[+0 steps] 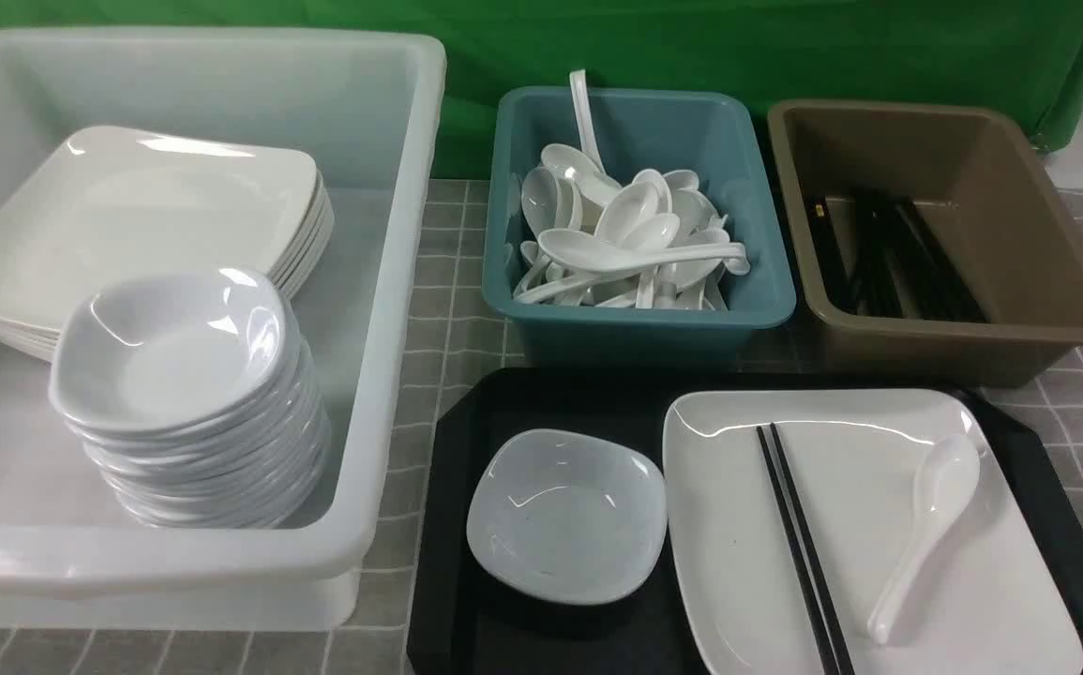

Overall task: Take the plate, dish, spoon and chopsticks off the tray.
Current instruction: Use the right arm to grab a pair of chopsticks from the plate

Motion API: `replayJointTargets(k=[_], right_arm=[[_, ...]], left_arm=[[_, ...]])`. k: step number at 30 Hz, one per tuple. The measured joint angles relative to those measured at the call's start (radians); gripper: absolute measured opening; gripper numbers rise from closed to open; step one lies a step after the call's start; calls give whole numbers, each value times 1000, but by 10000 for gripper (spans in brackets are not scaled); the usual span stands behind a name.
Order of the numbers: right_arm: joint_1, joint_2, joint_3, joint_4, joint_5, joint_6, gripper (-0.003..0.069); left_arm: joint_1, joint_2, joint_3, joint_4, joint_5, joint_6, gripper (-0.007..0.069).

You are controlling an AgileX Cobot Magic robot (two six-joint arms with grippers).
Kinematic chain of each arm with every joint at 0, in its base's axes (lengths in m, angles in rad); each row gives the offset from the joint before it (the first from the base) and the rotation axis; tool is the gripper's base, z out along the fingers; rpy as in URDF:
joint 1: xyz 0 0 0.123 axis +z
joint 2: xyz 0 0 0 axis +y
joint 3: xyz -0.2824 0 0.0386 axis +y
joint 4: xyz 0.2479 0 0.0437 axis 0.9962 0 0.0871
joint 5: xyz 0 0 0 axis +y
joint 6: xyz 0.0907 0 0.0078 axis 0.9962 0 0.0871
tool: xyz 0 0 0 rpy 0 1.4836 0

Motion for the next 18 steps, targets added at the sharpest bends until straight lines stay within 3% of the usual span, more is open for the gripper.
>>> replayJointTargets(k=[13, 16, 18], right_arm=[[0, 0, 0, 0, 0, 2, 241], [0, 0, 0, 0, 0, 2, 241], [0, 0, 0, 0, 0, 2, 241]], left_arm=[[0, 0, 0, 18, -1, 4, 2], [0, 0, 0, 29, -36, -10, 2], [0, 0, 0, -22, -154, -48, 2]])
